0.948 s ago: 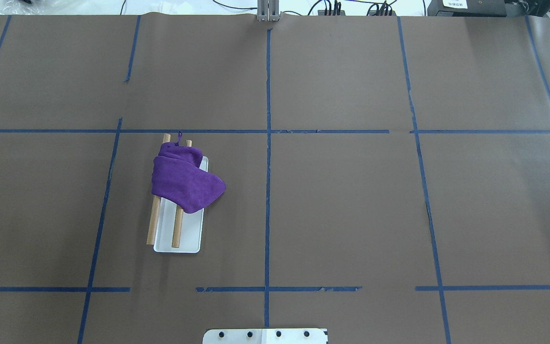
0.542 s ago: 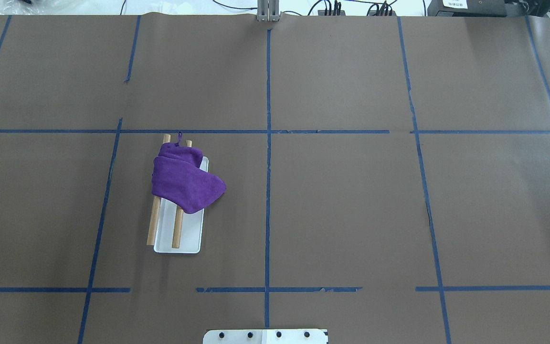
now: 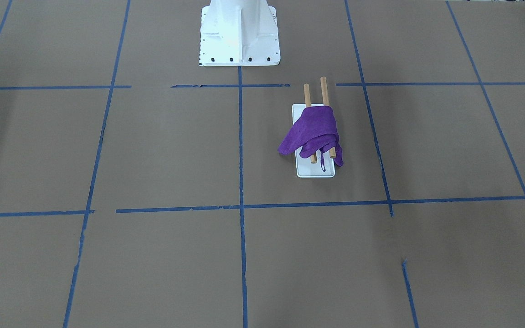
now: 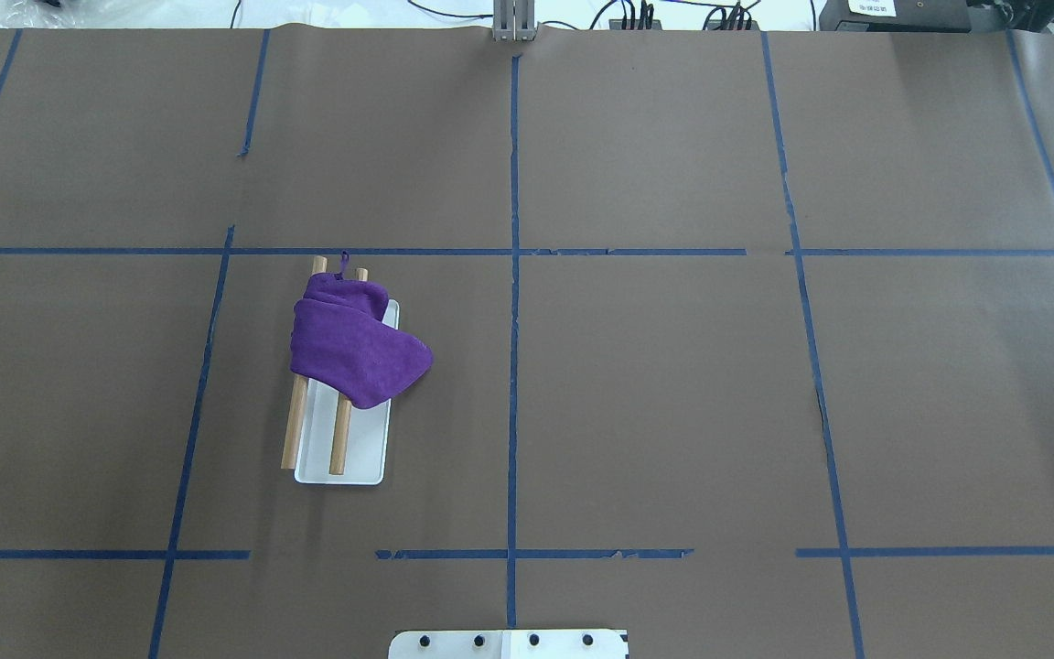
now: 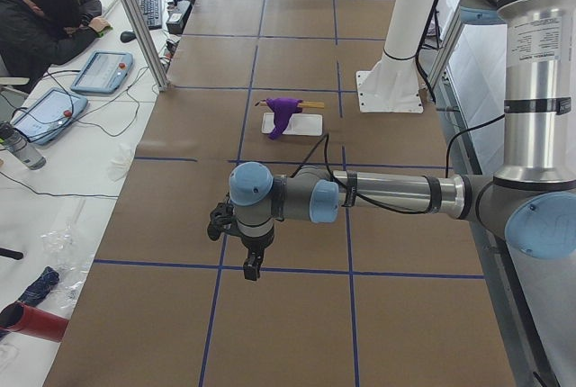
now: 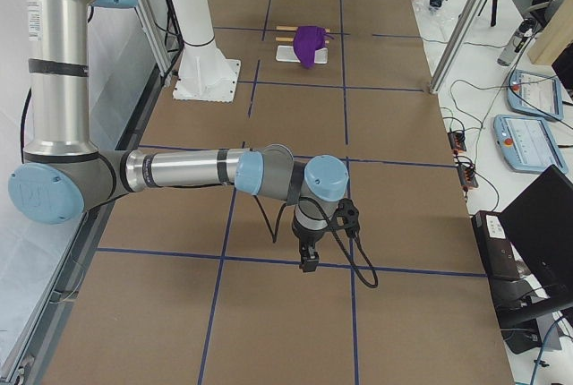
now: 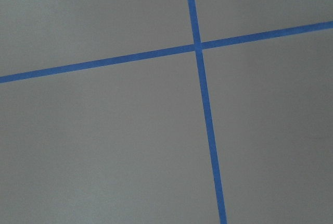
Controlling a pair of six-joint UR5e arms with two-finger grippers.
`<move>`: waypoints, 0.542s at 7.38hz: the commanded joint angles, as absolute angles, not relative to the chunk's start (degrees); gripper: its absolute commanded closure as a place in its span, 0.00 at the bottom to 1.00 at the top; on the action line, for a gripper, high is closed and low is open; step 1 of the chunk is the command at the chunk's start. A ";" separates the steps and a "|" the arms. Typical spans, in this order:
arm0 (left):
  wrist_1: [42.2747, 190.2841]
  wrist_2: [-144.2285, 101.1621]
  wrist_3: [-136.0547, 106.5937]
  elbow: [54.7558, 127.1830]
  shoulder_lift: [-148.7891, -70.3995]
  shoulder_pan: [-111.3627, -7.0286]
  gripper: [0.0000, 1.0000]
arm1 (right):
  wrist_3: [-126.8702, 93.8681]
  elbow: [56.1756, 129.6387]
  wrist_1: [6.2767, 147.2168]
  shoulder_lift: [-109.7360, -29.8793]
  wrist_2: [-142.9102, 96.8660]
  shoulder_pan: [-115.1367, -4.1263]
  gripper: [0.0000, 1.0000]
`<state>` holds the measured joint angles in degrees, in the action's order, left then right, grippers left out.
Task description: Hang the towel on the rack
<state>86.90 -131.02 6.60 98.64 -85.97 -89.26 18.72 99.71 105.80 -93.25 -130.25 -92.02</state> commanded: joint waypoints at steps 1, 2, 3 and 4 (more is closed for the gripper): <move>86.48 -130.96 6.68 101.76 -85.17 -90.09 0.00 | 18.72 99.84 105.73 -93.16 -130.25 -92.02 0.00; 86.48 -130.87 6.68 102.04 -85.25 -90.09 0.00 | 18.72 99.93 105.73 -93.16 -130.34 -92.02 0.00; 86.48 -130.87 6.68 102.04 -85.25 -90.09 0.00 | 18.72 99.93 105.73 -93.16 -130.25 -92.02 0.00; 86.48 -130.87 6.68 102.04 -85.25 -90.09 0.00 | 18.72 99.93 105.82 -93.16 -130.25 -92.02 0.00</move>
